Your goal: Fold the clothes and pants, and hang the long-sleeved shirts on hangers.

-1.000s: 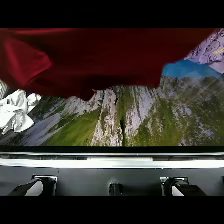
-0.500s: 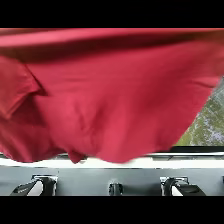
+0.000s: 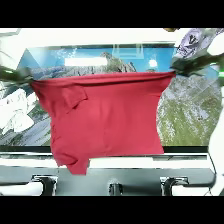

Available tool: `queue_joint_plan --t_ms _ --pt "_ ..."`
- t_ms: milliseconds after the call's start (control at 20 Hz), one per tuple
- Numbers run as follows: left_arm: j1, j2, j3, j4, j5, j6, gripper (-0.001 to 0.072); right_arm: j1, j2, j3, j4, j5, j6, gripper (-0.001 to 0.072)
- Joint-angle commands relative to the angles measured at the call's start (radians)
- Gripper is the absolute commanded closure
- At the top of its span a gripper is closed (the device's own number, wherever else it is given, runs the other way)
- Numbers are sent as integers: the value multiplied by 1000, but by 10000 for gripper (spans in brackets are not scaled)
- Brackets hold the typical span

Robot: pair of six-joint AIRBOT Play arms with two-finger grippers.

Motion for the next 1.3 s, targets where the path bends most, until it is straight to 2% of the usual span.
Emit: queue_joint_plan --t_ms 0,200,350,500,850,1050,1250 --pt "-44 -307 114 3 172 10 696 0 -213 -7 -18 -180 -5 687" --pt "-48 -464 329 2 262 23 696 0 -299 -7 -26 -357 -4 687" --pt "-47 -461 331 0 244 47 694 0 -301 -6 -26 -353 -5 687" --pt "-50 -460 331 0 99 48 695 0 -302 -7 -26 -256 -5 686" --pt "-62 -460 326 21 -284 31 694 0 -331 -7 -20 74 -5 686" --pt "-89 -460 316 119 -389 3 695 0 -362 -7 -9 163 -8 685" --pt "-114 -461 259 135 -442 -17 694 0 -379 -7 -3 207 -8 685"
